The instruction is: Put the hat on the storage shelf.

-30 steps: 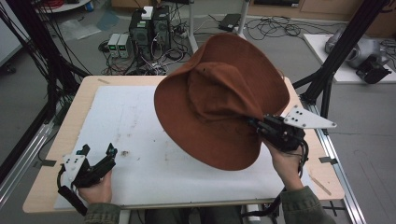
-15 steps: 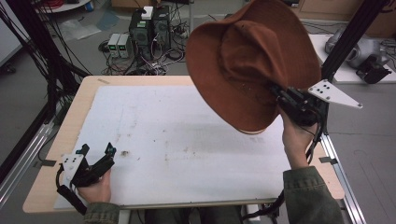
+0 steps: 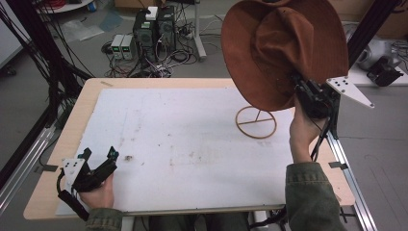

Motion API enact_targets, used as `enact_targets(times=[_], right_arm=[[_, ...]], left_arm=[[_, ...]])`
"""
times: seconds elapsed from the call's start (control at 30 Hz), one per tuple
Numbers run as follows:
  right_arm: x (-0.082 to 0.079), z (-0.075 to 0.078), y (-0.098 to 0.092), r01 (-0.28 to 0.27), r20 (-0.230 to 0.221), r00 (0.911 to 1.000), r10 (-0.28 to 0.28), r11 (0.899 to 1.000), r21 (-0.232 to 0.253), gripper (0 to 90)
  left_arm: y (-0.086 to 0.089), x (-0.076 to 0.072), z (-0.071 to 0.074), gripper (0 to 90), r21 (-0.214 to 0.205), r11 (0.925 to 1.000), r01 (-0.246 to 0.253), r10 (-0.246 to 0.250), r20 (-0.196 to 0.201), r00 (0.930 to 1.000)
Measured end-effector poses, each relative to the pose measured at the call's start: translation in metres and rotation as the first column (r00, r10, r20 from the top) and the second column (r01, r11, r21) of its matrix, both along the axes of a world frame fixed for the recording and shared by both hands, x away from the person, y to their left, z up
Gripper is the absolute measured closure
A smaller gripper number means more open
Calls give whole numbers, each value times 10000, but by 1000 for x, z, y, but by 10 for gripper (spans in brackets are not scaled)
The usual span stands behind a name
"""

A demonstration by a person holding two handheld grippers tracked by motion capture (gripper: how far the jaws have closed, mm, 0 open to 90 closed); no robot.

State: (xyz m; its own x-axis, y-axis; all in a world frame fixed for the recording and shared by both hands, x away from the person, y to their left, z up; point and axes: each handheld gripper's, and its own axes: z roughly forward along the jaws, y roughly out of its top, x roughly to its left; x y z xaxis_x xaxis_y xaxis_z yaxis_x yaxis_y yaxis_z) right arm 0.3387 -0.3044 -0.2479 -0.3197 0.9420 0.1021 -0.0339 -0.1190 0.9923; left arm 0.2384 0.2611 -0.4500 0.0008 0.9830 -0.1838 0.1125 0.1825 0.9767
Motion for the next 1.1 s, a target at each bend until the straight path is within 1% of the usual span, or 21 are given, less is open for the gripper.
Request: enact_targets(times=[0.03,0.07,0.1,0.13,0.17,0.27,0.3,0.37,0.4,0.43,0.53,0.6,0.73,0.77,0.8,0.83,0.9,0.93,1.03,1.07,1.1], right_arm=[[3,-2,1,7,-95,10000,-6,9999,119,879],[3,-2,1,7,-95,10000,-6,9999,119,879],[8,-9,3,45,-239,9997,-40,9998,199,879],[8,-9,3,45,-239,9997,-40,9998,199,879],[13,-15,6,89,-395,9992,-85,9999,93,880],[16,-21,8,135,-541,9984,-140,9999,-85,880],[19,-28,11,206,-730,9971,-228,9993,-307,881],[21,-34,12,205,-834,9962,-235,9991,-362,881],[21,-34,12,205,-834,9962,-235,9991,-362,881],[21,-41,13,281,-854,9958,-318,9986,-438,880],[22,-45,13,351,-855,9956,-387,9984,-438,880],[20,-52,14,553,-732,9955,-599,9965,-632,876],[18,-57,15,623,-635,9957,-677,9946,-836,858],[18,-57,16,668,-651,9952,-737,9925,-1019,836],[17,-56,17,777,-400,9959,-816,9927,-919,690],[17,-55,17,839,-303,9958,-869,9925,-884,684],[17,-55,19,931,-257,9950,-961,9904,-1019,671],[17,-56,20,966,-320,9944,-1003,9902,-1007,665],[16,-55,21,1241,-183,9919,-1261,9887,-844,579],[16,-55,21,1241,-183,9919,-1261,9887,-844,579],[15,-55,21,1312,-97,9911,-1325,9878,-840,548]], left_arm=[[0,0,0,160,-11,10000,0,0,-5,10000],[0,0,0,160,-11,10000,0,0,-5,10000],[0,0,0,160,-13,10000,6,-6,-2,10000],[0,0,0,160,-10,10000,13,-13,-1,10000],[0,0,0,160,9,10000,27,-27,-1,10000],[0,0,0,160,30,10000,68,-68,-4,10000],[-1,0,0,160,25,9999,102,-102,14,9999],[-1,0,0,161,13,9999,115,-115,-15,9999],[-1,0,0,161,13,9999,115,-115,-15,9999],[0,0,0,161,12,9999,120,-120,-35,9999],[0,0,0,161,-5,9999,107,-107,-52,9999],[-1,0,0,161,-2,9999,100,-100,-28,9999],[-1,0,0,161,79,9999,108,-108,-45,9999],[-1,0,0,161,80,9999,96,-96,-42,9999],[-1,0,0,161,64,9999,87,-87,-15,10000],[-1,0,0,161,64,9999,87,-87,-15,10000],[-2,0,0,160,93,9999,100,-100,-7,9999],[-2,0,0,161,93,9999,100,-100,-7,9999],[-2,0,0,161,94,9999,108,-108,0,9999],[-2,0,0,161,94,9999,108,-108,0,9999],[-2,0,0,161,101,9999,104,-104,-2,9999]])
